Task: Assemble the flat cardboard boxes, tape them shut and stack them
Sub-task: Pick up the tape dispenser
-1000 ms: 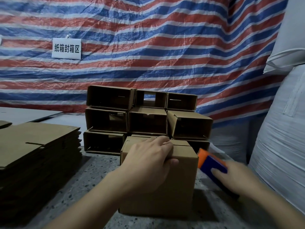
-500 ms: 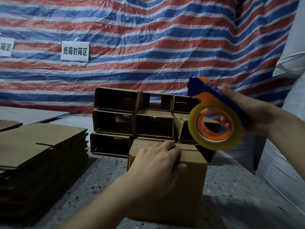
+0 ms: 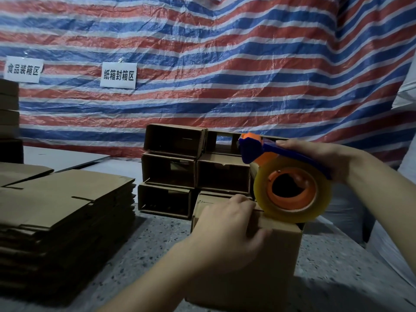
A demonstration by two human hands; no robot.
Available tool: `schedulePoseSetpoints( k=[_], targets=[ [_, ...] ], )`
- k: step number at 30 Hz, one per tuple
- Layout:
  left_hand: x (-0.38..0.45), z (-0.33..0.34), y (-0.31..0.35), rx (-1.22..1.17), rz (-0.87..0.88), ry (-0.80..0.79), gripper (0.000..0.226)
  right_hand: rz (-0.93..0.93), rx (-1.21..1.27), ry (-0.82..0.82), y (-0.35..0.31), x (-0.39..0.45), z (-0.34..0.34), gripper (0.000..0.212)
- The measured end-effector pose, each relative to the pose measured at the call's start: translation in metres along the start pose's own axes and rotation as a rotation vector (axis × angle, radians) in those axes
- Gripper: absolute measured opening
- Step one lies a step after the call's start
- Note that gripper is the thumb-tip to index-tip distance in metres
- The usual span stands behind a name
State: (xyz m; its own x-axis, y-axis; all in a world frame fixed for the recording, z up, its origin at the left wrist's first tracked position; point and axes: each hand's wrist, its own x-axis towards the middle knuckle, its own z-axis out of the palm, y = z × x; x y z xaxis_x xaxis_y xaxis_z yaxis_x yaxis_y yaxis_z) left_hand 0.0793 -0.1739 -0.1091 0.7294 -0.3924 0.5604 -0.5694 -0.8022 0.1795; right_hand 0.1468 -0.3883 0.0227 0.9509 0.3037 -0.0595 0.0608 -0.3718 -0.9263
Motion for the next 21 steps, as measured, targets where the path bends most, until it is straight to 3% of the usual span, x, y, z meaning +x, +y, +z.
schedulePoseSetpoints(
  k=[3, 4, 6, 8, 11, 16, 21],
  targets=[
    [0.010, -0.021, -0.004, -0.662, -0.252, -0.003, 0.042, -0.019, -0.080, -0.004, -0.003, 0.001, 0.001, 0.061],
    [0.018, -0.029, -0.005, -0.879, -0.379, 0.060, 0.029, -0.019, -0.103, -0.010, -0.005, 0.002, 0.003, 0.064],
    [0.036, -0.047, -0.010, -1.129, -0.627, 0.203, 0.035, -0.016, -0.132, -0.025, -0.008, 0.003, 0.004, 0.064],
    [0.047, -0.062, -0.016, -1.221, -0.746, 0.244, 0.050, -0.011, -0.122, -0.035, -0.010, 0.005, 0.005, 0.059],
    [0.052, -0.072, -0.021, -1.258, -0.782, 0.164, 0.060, -0.004, -0.123, -0.046, -0.010, 0.005, 0.004, 0.059],
    [0.056, -0.073, -0.020, -1.269, -0.769, 0.044, 0.047, -0.002, -0.145, -0.063, -0.011, 0.004, 0.005, 0.057],
    [0.059, -0.075, -0.021, -1.272, -0.765, 0.014, 0.028, 0.018, -0.181, -0.071, -0.016, 0.006, 0.008, 0.068]
  ],
)
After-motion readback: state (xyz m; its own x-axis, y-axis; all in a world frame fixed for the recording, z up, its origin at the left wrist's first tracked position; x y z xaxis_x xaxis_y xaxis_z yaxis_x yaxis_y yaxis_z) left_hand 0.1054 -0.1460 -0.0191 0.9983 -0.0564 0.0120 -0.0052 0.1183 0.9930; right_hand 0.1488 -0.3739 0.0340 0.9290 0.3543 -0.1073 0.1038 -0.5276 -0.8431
